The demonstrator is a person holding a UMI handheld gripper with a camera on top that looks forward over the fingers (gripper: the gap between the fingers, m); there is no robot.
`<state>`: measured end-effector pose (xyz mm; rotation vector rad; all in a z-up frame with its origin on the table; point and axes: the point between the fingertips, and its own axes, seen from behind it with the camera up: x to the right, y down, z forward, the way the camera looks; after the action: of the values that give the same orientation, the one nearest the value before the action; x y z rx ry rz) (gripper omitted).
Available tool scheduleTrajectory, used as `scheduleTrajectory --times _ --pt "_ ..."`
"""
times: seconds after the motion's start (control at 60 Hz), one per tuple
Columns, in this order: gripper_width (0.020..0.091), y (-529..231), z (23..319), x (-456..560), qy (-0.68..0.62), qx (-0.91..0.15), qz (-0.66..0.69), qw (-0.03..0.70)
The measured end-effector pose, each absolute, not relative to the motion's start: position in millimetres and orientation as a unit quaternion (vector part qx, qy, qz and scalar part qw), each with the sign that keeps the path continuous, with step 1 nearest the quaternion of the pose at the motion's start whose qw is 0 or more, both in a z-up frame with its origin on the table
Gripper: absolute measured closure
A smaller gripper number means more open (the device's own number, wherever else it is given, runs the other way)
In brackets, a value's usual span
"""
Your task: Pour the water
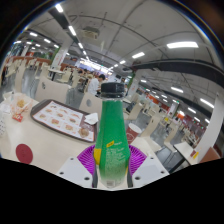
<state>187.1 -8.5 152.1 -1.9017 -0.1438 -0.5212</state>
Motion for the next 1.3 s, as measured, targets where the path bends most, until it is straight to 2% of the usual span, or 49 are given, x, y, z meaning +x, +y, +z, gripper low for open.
scheduleTrajectory --times 0.133,0.217,0.4,0.583,0.667,0.8,0.95,1.05,1.2,1.3 --pt "0.0712 -19.4 223.9 81.9 -0.193 -0.765 -0.306 0.533" --pt "0.0712 -20.0 242.1 13.8 -0.284 -0.726 -0.373 0.502" --pt "0.0712 -11.3 206.1 -90.1 -0.488 -0.595 -0.514 0.379" --pt "0.0711 8.7 162.5 -124.7 -0.625 -0.444 -0.591 0.253" --pt "0.0712 11.0 163.0 -137.8 -0.652 -0.391 -0.613 0.215" --pt "0.0706 17.4 163.2 -127.7 -0.658 -0.374 -0.625 0.191" --pt "0.0707 23.6 174.7 -135.1 -0.655 -0.413 -0.597 0.211" --pt "0.0706 23.7 183.4 -135.4 -0.598 -0.51 -0.542 0.298" --pt "0.0705 13.9 224.3 -120.5 -0.356 -0.702 -0.396 0.473" --pt "0.0701 2.4 220.3 -105.1 -0.218 -0.758 -0.279 0.547"
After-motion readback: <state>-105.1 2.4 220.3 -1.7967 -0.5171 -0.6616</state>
